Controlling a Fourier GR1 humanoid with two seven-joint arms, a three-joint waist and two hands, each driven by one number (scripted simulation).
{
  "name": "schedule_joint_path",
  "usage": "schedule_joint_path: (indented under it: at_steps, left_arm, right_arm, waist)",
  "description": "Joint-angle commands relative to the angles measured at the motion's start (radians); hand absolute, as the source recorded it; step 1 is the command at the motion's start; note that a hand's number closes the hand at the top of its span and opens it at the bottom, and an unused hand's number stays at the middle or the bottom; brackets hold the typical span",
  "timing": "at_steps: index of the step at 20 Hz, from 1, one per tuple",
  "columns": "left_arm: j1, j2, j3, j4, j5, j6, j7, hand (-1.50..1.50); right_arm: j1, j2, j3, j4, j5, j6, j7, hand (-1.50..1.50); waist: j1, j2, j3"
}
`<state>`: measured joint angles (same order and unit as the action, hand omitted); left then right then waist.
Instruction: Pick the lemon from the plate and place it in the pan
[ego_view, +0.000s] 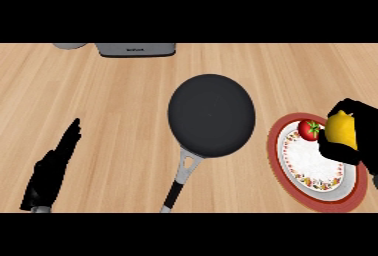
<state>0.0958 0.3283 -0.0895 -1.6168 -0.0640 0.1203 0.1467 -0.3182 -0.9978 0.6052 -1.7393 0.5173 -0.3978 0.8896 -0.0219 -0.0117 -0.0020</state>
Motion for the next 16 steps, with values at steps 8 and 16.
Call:
schedule_joint_path:
  at_steps: [8,16]
  left_arm:
    - [-0.027,0.012,0.035,0.033,0.019,-0.069,-0.042,0.0]
    - [-0.074,-0.007,0.017,0.0,-0.027,-0.049,0.029,0.0]
  right_arm:
    - [-0.252,0.278,-0.087,0.047,0.058,0.107,-0.009,1.5]
    - [-0.404,0.618,-0.084,0.449,0.079,0.028,-0.113,1.5]
  waist:
    - [0.043,0.015,0.002]
    - [0.061,0.02,0.003]
